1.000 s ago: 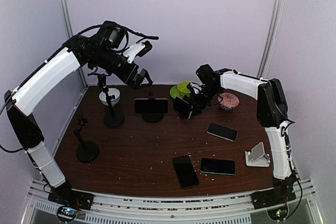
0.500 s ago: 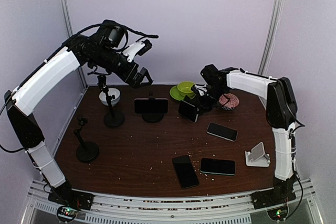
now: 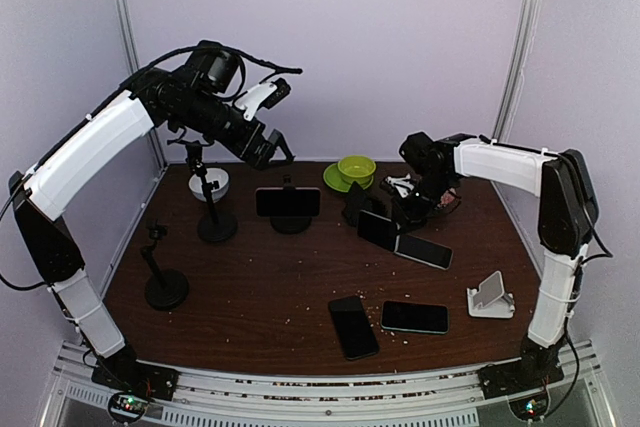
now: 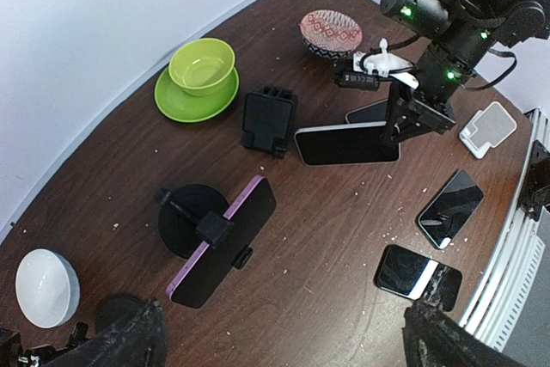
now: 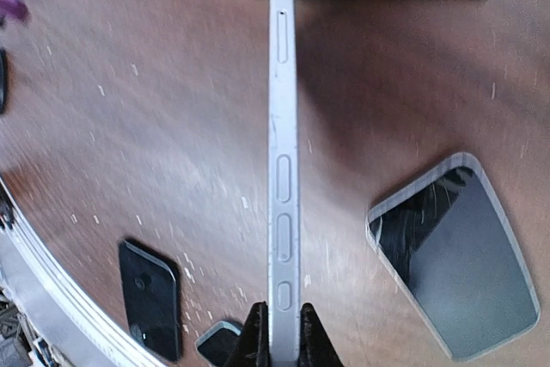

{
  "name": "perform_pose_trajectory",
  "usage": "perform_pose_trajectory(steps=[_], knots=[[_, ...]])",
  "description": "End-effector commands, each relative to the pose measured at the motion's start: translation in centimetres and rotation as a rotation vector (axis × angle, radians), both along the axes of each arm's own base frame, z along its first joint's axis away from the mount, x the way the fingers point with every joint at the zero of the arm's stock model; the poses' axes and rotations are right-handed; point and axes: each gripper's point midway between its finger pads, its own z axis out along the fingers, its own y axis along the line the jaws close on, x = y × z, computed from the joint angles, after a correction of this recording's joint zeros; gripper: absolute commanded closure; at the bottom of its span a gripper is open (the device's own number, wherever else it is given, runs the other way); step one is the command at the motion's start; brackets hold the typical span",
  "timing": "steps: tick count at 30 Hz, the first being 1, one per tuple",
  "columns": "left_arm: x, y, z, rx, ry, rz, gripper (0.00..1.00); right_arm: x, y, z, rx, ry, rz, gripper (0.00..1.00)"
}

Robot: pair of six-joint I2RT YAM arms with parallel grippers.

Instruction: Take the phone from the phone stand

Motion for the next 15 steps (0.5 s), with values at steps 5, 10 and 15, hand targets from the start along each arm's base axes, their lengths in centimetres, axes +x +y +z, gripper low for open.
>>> perform_pose_trajectory(steps=[5, 10, 15], knots=[[-0.5, -0.2, 1.7, -0.068, -0.017, -0.012, 0.03, -2.7, -1.1, 3.5, 0.042, -0.041, 0.002, 1.0], [-2.6, -1.2, 3.3, -0.149, -0.114, -0.131, 0.04, -5.0, -0.3, 6.2, 0.134, -0.078, 0.054, 1.0], [-6.6, -2.4, 3.9, -0.25, -0.193, -0.353, 0.07, -9.0, 1.4, 8.8, 0.193, -0.182, 0.255, 1.0]])
